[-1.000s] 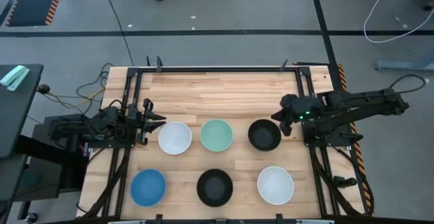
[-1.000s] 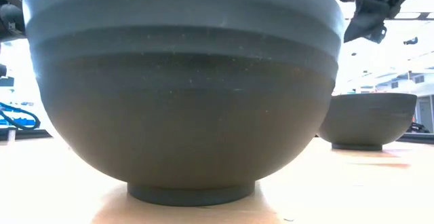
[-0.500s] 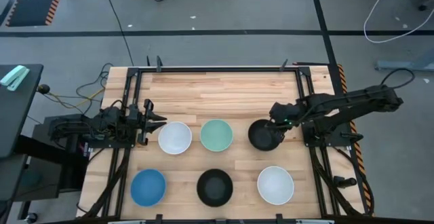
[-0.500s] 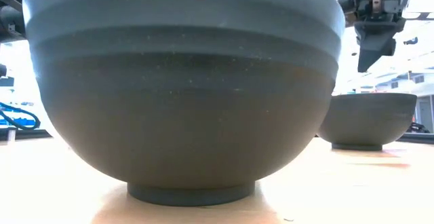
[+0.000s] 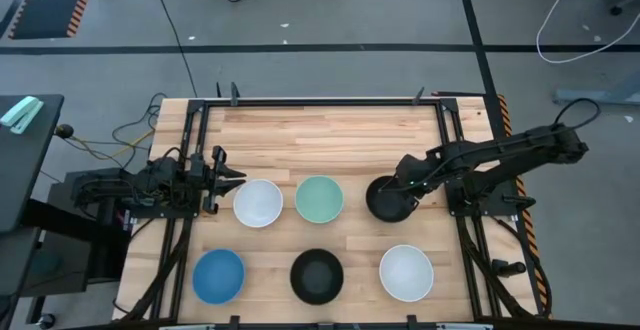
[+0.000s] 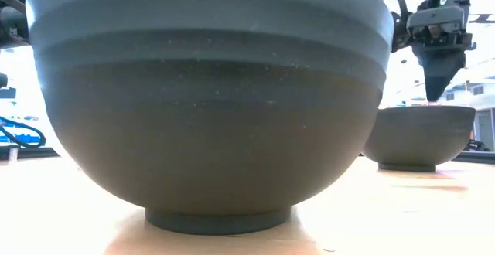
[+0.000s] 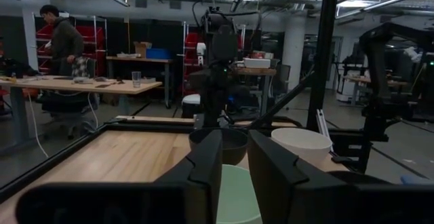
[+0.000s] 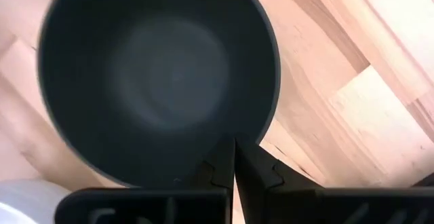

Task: Nest bowls inside each other
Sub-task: Stack the top black bowl on top of the bottom white bowl

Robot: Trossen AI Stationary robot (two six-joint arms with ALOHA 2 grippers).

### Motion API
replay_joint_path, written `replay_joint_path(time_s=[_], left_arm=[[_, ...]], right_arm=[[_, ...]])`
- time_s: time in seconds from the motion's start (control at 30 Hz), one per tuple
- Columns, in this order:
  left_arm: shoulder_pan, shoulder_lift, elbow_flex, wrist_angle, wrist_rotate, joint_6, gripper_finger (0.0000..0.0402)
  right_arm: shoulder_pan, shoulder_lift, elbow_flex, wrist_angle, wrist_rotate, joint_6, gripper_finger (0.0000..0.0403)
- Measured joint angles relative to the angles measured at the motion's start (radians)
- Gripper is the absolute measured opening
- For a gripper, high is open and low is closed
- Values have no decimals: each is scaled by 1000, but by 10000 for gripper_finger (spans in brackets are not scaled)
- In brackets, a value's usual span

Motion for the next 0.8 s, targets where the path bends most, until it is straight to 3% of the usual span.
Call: replay_joint_path(time_s=[0.57,0.8], left_arm=[[0,0,0,-5,0,-1,80],[0,0,0,-14,0,-3,82]], right_arm=[[-129,126,0,0,-1,-95,19],[-157,143,0,2,-64,-161,19]])
